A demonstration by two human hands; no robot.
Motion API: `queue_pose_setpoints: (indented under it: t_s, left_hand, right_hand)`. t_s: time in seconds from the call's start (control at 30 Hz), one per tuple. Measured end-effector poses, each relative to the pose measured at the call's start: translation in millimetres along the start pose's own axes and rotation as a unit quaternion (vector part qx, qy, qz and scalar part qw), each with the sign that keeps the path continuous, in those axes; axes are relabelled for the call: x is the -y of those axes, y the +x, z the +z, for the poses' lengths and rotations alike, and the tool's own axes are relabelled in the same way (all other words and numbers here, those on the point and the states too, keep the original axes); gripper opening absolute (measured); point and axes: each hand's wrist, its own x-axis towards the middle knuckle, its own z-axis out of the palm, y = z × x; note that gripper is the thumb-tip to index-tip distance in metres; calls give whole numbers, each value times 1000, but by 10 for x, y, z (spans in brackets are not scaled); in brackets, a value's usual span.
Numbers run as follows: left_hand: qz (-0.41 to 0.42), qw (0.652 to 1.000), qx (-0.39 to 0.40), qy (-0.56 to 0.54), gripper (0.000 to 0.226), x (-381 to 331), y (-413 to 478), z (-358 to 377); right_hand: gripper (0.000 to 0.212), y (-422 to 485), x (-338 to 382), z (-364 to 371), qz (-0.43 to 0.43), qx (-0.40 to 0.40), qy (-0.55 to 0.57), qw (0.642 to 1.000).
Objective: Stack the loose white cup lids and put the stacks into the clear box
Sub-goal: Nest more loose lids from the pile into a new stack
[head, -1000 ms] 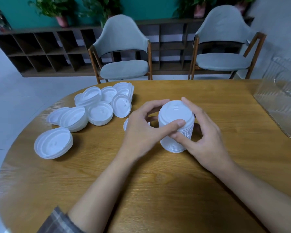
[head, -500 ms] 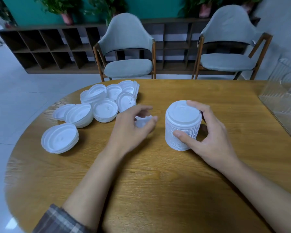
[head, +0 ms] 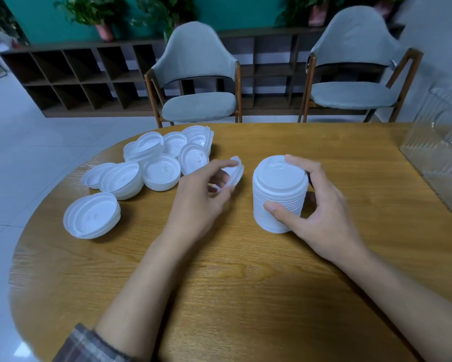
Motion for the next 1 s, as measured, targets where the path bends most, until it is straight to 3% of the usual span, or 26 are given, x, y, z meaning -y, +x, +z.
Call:
queue_pose_setpoints:
  t_s: [0.1, 0.3, 0.4, 0.53, 0.8, 1.0]
  left_hand:
    - [-43, 992, -14, -115, 50, -76, 21, -2]
    - [-56, 979, -103, -166, 41, -159, 10, 23]
    - [-91, 950, -146, -259, 34, -222, 19, -15]
    - [-154, 896, -91, -405, 29, -312, 32, -36]
    - [-74, 964, -17, -253, 26, -320, -43, 103]
    - [9, 993, -15, -117, 31, -242, -85, 142]
  right_hand:
    - [72, -4, -10, 4, 3, 1, 10, 1000]
    - [68, -12, 6, 25, 4, -19, 27, 999]
    - [67, -13, 10, 33, 4, -17, 33, 999]
    - [66, -11, 18, 48, 5, -16, 41, 999]
    - [93, -28, 58, 79, 1, 40, 72, 997]
    - [89, -44, 68, 88, -16, 56, 41, 997]
